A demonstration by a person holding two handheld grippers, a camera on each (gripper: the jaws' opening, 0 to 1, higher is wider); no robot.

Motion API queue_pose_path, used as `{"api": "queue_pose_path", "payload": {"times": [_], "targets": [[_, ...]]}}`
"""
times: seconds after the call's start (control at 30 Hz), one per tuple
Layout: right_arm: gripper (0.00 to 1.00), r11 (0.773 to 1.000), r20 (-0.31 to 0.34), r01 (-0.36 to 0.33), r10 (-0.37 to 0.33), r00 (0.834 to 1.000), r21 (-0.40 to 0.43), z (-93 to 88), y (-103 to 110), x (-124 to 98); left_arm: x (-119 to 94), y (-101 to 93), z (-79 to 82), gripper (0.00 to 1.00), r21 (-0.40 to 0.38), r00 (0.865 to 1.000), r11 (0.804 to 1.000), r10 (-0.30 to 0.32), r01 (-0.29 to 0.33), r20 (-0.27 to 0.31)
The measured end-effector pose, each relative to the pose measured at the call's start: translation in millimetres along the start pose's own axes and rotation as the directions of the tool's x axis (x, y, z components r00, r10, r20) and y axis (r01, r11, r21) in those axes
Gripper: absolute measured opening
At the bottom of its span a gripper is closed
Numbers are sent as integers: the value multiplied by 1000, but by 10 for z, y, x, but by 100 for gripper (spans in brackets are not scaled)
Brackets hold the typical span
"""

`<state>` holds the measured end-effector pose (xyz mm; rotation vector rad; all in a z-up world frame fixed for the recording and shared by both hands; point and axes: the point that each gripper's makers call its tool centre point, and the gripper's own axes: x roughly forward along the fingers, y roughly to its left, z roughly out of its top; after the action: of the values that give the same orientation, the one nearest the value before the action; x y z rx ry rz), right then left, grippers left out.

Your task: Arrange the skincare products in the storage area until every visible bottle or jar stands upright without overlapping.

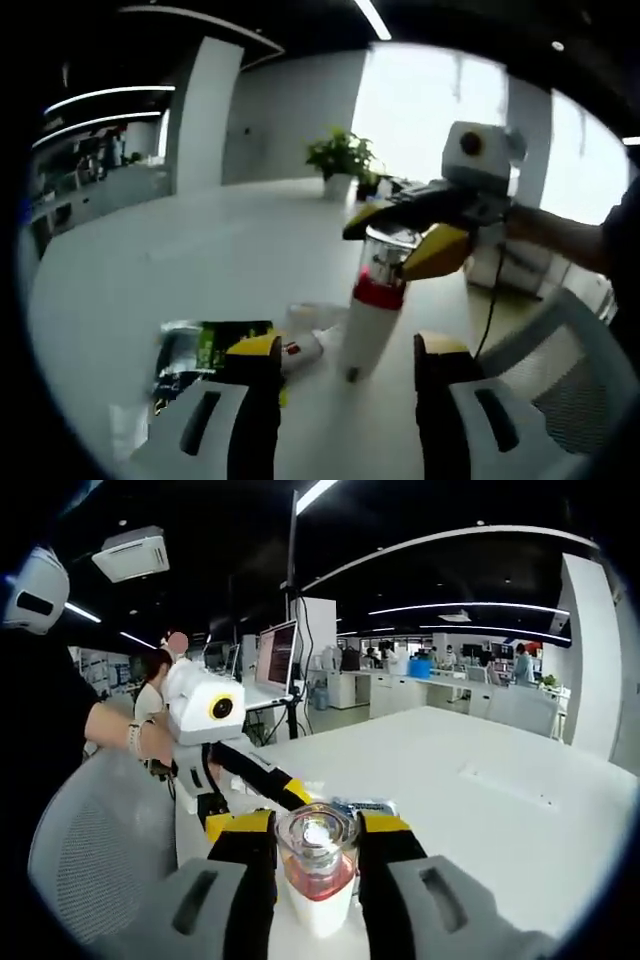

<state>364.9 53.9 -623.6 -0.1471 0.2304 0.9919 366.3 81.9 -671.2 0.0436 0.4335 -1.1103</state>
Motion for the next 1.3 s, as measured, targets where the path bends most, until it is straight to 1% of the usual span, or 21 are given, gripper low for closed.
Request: {"api": "queue_pose_path", "payload": {"times": [0.07,0.13,0.2,0.3,0.43,0.53,0.6,0.7,0.73,0.77,0.83,0.93,0.97,1.03,1.13,1.23,1.3], "targets": [[30,1000,3,-6,6,1000,19,0,-2,-2,-67,40,9,55,7,1000,1000,24,-24,-7],[31,1000,-3,-4,4,1000,23,1,-12,2,-117,47,9,60,11,999,999,34,-34,-13],[31,1000,-7,-8,8,1000,20,5,-10,6,-175,46,-8,63,17,999,999,43,-42,-26],[31,1000,-3,-4,4,1000,31,8,-17,7,-272,80,-67,68,24,996,997,77,-76,-47],[32,999,-5,6,-5,1000,47,13,-28,9,-374,106,-104,72,-9,994,995,99,-100,-48],[32,999,-10,18,-18,1000,47,17,-46,10,-453,122,-112,74,-13,992,993,118,-119,-45],[34,999,-2,34,-34,999,39,61,-62,-4,-515,120,-122,77,-11,991,992,127,-128,-52],[36,996,7,57,-57,998,62,127,-102,-34,-605,147,-109,77,-9,987,988,151,-152,-44],[36,995,2,63,-64,998,73,134,-107,-46,-633,152,-102,78,-12,987,987,157,-157,-39],[36,994,-14,85,-84,996,74,133,-127,-67,-668,161,-100,78,-17,986,986,162,-163,-34],[39,992,-6,113,-113,994,58,172,-139,-111,-715,182,-108,79,-25,985,985,170,-171,-36],[47,988,12,120,-122,992,97,234,-117,-170,-803,228,-103,79,-28,981,981,193,-194,-33],[50,987,13,125,-127,992,99,253,-106,-200,-846,248,-87,80,-32,978,978,206,-207,-27],[52,986,6,146,-147,989,86,263,-97,-250,-915,292,-57,80,-41,975,974,222,-222,-11],[52,983,-10,166,-166,986,78,246,-88,-305,-987,310,-32,81,-54,972,971,234,-233,-1],[57,979,-18,168,-167,986,112,213,-49,-358,-1066,332,-2,81,-61,967,965,255,-253,10],[60,977,-40,182,-178,983,109,159,-36,-386,-1108,343,15,82,-71,964,962,264,-262,14]]}}
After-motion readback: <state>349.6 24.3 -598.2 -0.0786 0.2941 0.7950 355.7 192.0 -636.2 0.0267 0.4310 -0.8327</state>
